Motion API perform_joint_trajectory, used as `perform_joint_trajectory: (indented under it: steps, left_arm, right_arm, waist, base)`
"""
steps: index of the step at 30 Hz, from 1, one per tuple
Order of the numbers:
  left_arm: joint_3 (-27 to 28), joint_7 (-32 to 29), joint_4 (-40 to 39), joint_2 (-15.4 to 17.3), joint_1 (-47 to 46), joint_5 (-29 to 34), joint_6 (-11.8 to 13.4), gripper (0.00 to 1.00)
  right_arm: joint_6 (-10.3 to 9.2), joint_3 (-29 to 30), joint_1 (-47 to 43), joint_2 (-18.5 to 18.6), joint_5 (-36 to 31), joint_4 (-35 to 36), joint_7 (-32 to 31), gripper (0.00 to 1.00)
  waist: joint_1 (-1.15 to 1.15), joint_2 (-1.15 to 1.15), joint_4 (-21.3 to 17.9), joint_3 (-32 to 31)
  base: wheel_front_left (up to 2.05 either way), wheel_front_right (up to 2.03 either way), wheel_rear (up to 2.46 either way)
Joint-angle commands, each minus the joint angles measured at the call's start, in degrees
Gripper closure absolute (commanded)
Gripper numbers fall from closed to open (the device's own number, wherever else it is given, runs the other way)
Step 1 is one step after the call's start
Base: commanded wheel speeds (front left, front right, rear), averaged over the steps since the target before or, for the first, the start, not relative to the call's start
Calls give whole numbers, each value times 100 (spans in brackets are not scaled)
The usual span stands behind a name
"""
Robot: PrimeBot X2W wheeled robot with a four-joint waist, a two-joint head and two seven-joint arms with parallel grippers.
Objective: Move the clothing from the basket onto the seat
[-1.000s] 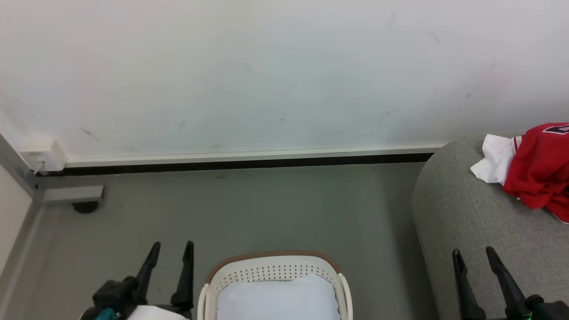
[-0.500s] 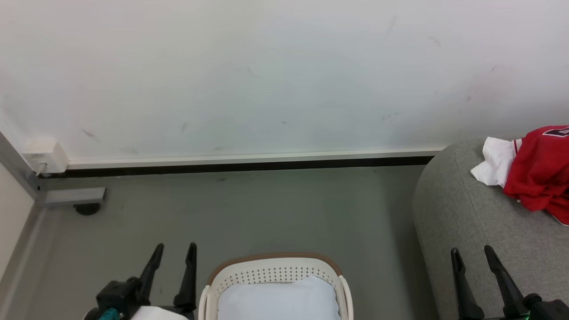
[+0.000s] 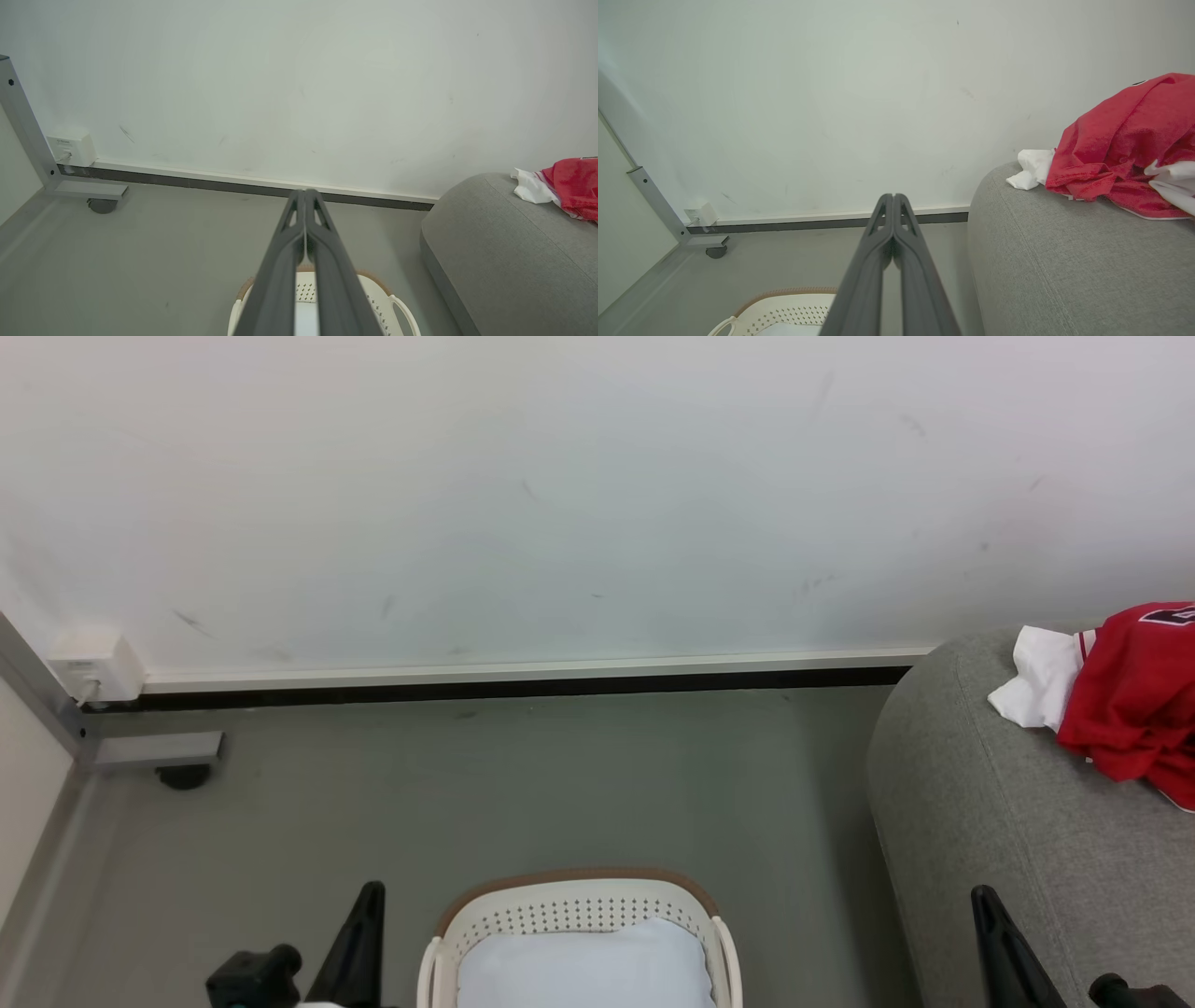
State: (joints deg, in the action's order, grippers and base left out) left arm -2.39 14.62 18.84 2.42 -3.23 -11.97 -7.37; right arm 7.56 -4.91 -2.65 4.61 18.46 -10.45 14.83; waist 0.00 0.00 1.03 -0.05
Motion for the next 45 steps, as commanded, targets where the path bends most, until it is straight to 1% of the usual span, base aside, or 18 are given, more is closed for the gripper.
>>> perform_joint_trajectory:
  steps: [1,11,23,35,36,45]
  left_arm:
    - [57,-73,-81,17,-107,-298,-1,100]
    - [170,-352,-154,23,-130,-1368,-2,100]
    - [291,-645,-219,29,-165,-2494,-4,100]
    - [397,-905,-271,35,-201,-3477,-6,100]
    - [397,-905,-271,35,-201,-3477,-6,100]
    - [474,-1080,-304,40,-218,-4129,-8,100]
  right_arm:
    - [0,40,80,15,311,79,-51,100]
    - [-1,144,210,36,1339,13,-301,100]
    - [-3,263,334,41,2399,-46,-567,100]
    - [-4,377,439,36,3317,-95,-812,100]
    - [-4,377,439,36,3317,-95,-812,100]
    - [-5,462,503,28,3924,-130,-978,100]
  waist:
    - [0,0,-2,1]
    - [0,0,-11,3]
    - [0,0,-21,5]
    - [0,0,-31,7]
    - [0,0,-31,7]
    - [0,0,-38,9]
  base:
    - [0,0,0]
    - [0,0,0]
    - [0,0,0]
    - [0,0,0]
    - [0,0,0]
    - [0,0,0]
